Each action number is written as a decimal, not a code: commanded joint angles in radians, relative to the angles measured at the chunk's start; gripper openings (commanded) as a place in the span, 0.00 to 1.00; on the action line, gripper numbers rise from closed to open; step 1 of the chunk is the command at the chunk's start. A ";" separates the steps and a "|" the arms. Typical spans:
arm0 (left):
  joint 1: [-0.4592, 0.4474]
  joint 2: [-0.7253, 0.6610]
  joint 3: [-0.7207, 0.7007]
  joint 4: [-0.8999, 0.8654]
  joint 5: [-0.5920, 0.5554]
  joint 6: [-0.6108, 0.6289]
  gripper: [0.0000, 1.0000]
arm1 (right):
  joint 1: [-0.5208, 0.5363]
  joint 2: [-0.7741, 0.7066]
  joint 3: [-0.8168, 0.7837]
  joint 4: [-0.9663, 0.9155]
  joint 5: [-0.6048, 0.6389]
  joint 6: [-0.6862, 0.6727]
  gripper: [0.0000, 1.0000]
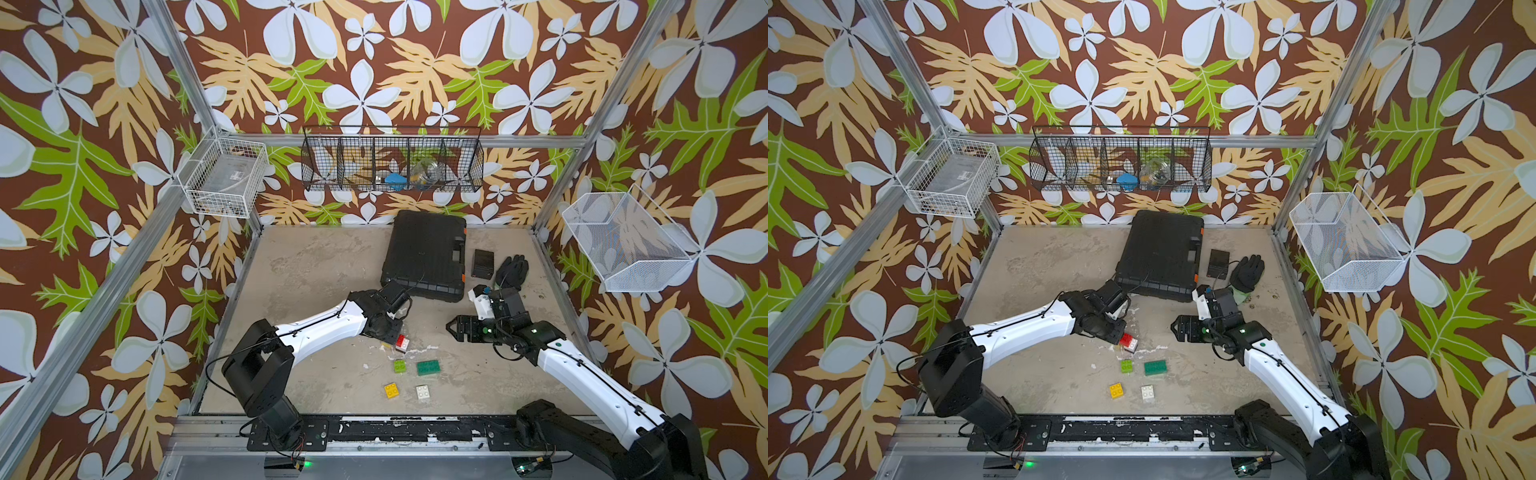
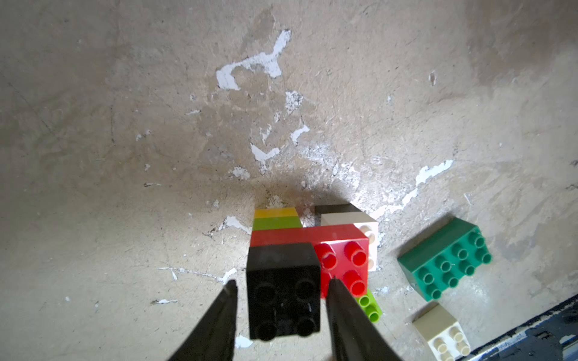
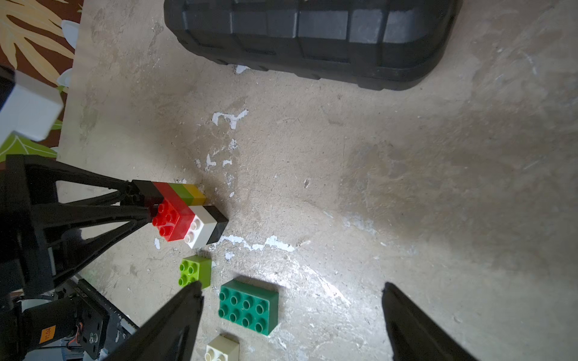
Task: Assemble a giraffe with lego
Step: Assemble the lego brick with the lego brick, then pick up the lego brick from the center of the board.
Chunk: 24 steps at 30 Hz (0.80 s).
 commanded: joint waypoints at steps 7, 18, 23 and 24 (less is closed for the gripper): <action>0.005 -0.037 0.058 -0.069 -0.040 -0.031 0.65 | -0.017 -0.033 0.020 -0.025 0.004 -0.019 0.92; -0.194 -0.318 -0.251 -0.017 -0.043 -0.507 0.79 | -0.015 -0.079 0.054 -0.079 -0.044 -0.072 0.92; -0.299 -0.344 -0.302 -0.004 -0.058 -0.757 0.78 | 0.002 -0.070 0.120 -0.149 -0.053 -0.072 0.93; -0.311 -0.344 -0.311 -0.005 -0.058 -0.788 0.78 | 0.018 -0.072 0.126 -0.152 -0.040 -0.072 0.93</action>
